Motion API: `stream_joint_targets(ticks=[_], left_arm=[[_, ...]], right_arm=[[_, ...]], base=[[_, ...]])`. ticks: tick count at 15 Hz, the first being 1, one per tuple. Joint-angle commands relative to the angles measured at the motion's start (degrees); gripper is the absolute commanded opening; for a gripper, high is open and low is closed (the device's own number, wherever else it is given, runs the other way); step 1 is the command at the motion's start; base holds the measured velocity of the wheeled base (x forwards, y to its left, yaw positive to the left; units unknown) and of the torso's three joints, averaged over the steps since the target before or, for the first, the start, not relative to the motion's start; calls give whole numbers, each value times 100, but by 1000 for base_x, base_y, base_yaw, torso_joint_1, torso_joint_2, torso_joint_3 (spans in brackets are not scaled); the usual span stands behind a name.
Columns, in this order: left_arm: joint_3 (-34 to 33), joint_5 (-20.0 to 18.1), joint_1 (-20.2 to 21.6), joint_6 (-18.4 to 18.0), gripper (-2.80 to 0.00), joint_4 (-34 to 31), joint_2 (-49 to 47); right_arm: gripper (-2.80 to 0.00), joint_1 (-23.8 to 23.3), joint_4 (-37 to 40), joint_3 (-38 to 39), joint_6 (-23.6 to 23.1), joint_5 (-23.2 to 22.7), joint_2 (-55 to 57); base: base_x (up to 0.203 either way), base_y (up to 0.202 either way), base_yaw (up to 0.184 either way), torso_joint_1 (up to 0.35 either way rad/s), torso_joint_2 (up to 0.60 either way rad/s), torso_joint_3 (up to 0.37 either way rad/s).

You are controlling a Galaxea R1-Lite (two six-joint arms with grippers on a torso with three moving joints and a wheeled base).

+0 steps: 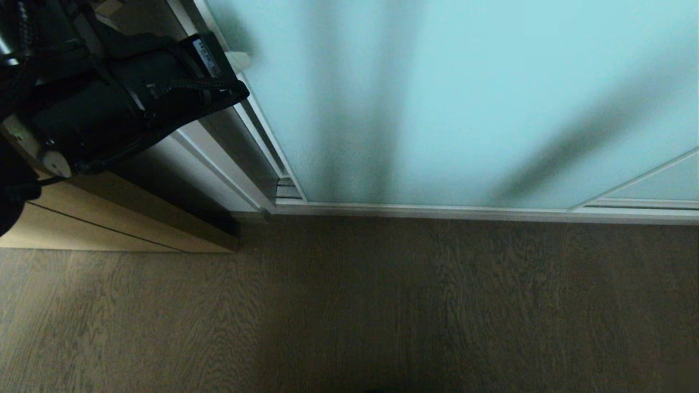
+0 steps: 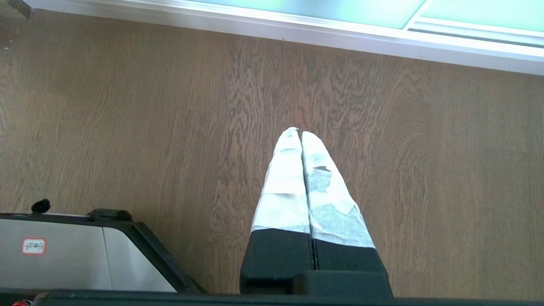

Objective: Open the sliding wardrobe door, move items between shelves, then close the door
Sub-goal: Close the door

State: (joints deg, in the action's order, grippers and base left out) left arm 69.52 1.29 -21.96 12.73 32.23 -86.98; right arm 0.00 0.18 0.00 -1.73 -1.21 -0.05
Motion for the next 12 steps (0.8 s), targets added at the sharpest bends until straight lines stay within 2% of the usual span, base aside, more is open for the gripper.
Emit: stream_joint_targets(ticks=[1, 4, 8, 12], left_arm=[[-80, 10, 28, 10, -280, -7, 143], [-268, 10, 34, -21, -280, -127, 745], [-535, -228, 26, -61, -280, -877, 1849], [-789, -1340, 1, 46, -280, -1177, 2360]], right_arm=[[-280, 0, -1, 0, -3, -2, 5], [-280, 0, -1, 0, -3, -2, 5], [-280, -6, -1, 0, -3, -2, 5], [-280, 0, -1, 0, -3, -2, 5]], base=[[0, 0, 0, 0, 0, 0], [0, 0, 0, 0, 0, 0], [0, 0, 0, 0, 0, 0], [0, 0, 0, 0, 0, 0]])
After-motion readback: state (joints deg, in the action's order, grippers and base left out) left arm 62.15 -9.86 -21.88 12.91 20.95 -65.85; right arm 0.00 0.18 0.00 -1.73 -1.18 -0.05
